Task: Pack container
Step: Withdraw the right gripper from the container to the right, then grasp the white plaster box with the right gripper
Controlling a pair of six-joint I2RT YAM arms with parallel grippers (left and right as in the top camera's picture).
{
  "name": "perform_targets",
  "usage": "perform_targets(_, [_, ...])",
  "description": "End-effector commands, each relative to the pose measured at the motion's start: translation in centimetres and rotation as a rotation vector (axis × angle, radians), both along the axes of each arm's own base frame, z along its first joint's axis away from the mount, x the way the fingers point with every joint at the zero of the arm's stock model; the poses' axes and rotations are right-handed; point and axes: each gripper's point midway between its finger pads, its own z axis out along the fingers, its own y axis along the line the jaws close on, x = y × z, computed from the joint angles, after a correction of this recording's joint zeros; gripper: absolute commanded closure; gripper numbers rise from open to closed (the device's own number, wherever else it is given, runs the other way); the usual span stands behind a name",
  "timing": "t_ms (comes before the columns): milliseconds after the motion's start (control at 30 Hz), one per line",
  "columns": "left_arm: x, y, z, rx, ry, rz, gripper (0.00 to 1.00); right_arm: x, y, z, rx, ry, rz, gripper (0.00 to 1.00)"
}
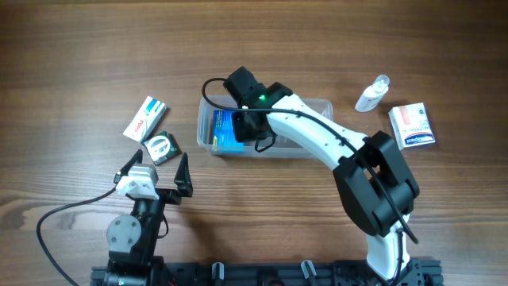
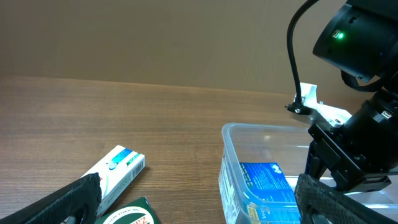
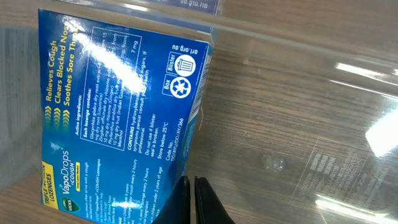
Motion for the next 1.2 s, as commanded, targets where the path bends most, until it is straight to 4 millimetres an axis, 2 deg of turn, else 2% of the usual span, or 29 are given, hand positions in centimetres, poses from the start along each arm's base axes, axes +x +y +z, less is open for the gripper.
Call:
perform_targets(0, [0.0,0.2,-0.2,0.015,-0.001,0.008,0.00,0.3,-0.5,-0.9,-0.032,-0.004,-0.021,0.96])
perform_targets(167, [0.0,0.2,-0.2,0.015,-0.001,0.008,0.00,0.3,-0.1,-2.4,-0.029,0.016,-0.017,0.96])
perform_targets(267, [0.0,0.2,-0.2,0.015,-0.001,0.008,0.00,0.5,0.2,-2.3,-0.017,0.007,-0.010,0.96])
perform_targets(400, [0.0,0.2,-0.2,0.015,-0.001,0.008,0.00,0.4,1.7,-2.0,0.060,0.016,0.035,0.96])
perform_targets(567, [0.0,0.2,-0.2,0.015,-0.001,0.008,0.00,0.7,1.4,-1.8,0.061,0.014,0.047,0.96])
perform_targets(633, [0.0,0.2,-0.2,0.015,-0.001,0.008,0.00,1.5,0.8,-0.5,0.072,-0.010,0.047,0.96])
perform_targets(700, [0.0,0.2,-0.2,0.015,-0.001,0.008,0.00,2.8,-0.7,3.2,0.081,-0.064,0.017,0.96])
perform_targets(767, [0.0,0.2,-0.2,0.015,-0.001,0.008,0.00,3.8,-3.1,8.3,0.083,-0.140,-0.015,0.95])
perform_targets(833, [0.0,0.2,-0.2,0.015,-0.001,0.008,0.00,3.8,-6.7,13.5,0.075,-0.226,-0.058,0.96])
perform_targets(900, [0.0,0.2,-0.2,0.015,-0.001,0.008,0.00,2.8,-12.2,18.0,0.014,-0.297,-0.133,0.96])
perform_targets(1000, [0.0,0.2,-0.2,0.015,-0.001,0.008,0.00,0.0,-22.1,21.7,-0.155,-0.329,-0.330,0.96])
perform_targets(1033, [0.0,0.2,-0.2,0.015,-0.001,0.008,0.00,-1.1,-24.8,22.4,-0.187,-0.323,-0.374,0.96])
perform_targets(1100, [0.0,0.2,-0.2,0.015,-0.001,0.008,0.00,-2.7,-28.9,23.1,-0.230,-0.299,-0.434,0.93])
perform_targets(1133, [0.0,0.2,-0.2,0.015,-0.001,0.008,0.00,-3.7,-31.8,23.0,-0.264,-0.267,-0.486,0.64])
perform_targets(1167, [0.0,0.2,-0.2,0.015,-0.001,0.008,0.00,-4.3,-33.9,22.8,-0.284,-0.241,-0.529,0.45])
